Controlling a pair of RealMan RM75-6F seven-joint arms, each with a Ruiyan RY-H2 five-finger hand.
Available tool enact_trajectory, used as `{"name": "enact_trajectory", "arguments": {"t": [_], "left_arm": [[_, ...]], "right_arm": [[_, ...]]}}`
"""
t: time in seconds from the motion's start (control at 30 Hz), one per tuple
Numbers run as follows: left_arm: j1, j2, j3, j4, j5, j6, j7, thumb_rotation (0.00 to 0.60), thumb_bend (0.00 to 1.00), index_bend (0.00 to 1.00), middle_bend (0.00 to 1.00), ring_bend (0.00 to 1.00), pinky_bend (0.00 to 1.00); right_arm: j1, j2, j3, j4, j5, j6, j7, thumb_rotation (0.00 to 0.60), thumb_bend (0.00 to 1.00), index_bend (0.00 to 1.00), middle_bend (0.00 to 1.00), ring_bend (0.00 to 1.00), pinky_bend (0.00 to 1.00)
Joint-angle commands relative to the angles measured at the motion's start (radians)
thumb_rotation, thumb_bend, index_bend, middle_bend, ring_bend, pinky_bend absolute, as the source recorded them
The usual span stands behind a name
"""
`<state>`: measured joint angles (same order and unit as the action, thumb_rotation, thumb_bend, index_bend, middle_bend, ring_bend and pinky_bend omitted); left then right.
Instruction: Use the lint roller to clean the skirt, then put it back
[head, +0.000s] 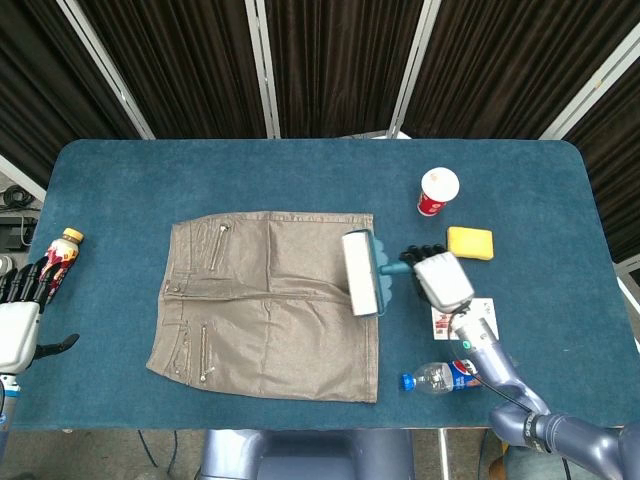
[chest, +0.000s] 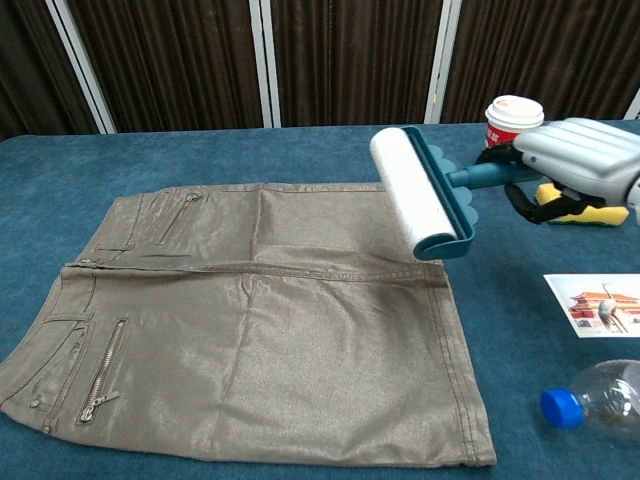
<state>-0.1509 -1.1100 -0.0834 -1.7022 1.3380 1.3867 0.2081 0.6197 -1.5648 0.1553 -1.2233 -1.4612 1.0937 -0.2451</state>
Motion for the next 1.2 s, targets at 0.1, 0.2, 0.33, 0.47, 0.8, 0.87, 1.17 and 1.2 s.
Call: {"name": "enact_trajectory", "arguments": {"t": [0.1,0.2,0.33,0.47,0.8,0.87,1.17,1.2], "left_arm": [[-0.001,0.004,-0.003,0.003,-0.009,-0.005,-0.010,0.600,0.00,0.00,0.00,0.00,0.00],[-0.001,0.008,-0.006,0.007,-0.018,-0.007,-0.021,0.600,0.00,0.00,0.00,0.00,0.00],[0.002,0.022,-0.014,0.004,-0.032,-0.010,-0.052,0.600,0.00,0.00,0.00,0.00,0.00],[0.005,0.036,-0.018,0.005,-0.037,-0.013,-0.081,0.600,0.00,0.00,0.00,0.00,0.00],[-0.001,0.042,-0.016,0.008,-0.033,-0.025,-0.098,0.600,0.00,0.00,0.00,0.00,0.00],[-0.001,0.042,-0.016,0.009,-0.032,-0.024,-0.099,0.600,0.00,0.00,0.00,0.00,0.00],[-0.001,0.039,-0.012,0.006,-0.026,-0.020,-0.092,0.600,0.00,0.00,0.00,0.00,0.00],[-0.001,0.039,-0.012,0.005,-0.025,-0.020,-0.091,0.600,0.00,0.00,0.00,0.00,0.00]], "right_arm": [[0.112,-0.011,0.021,-0.114,-0.034,-0.093,-0.176,0.600,0.93,0.45,0.47,0.34,0.38],[0.151,-0.039,0.033,-0.135,-0.022,-0.133,-0.241,0.600,0.93,0.45,0.47,0.35,0.39],[0.198,-0.087,0.037,-0.131,-0.012,-0.178,-0.329,0.600,0.93,0.45,0.47,0.35,0.39],[0.221,-0.149,0.034,-0.115,0.027,-0.208,-0.392,0.600,0.93,0.45,0.47,0.35,0.39],[0.258,-0.235,0.008,-0.068,0.052,-0.228,-0.554,0.600,0.98,0.46,0.48,0.36,0.39],[0.258,-0.232,-0.001,-0.060,0.051,-0.224,-0.584,0.600,0.98,0.46,0.48,0.36,0.40],[0.240,-0.136,-0.057,-0.003,0.019,-0.194,-0.702,0.600,0.98,0.47,0.48,0.37,0.40],[0.237,-0.124,-0.065,0.009,0.011,-0.189,-0.710,0.600,0.98,0.47,0.48,0.37,0.40]]}}
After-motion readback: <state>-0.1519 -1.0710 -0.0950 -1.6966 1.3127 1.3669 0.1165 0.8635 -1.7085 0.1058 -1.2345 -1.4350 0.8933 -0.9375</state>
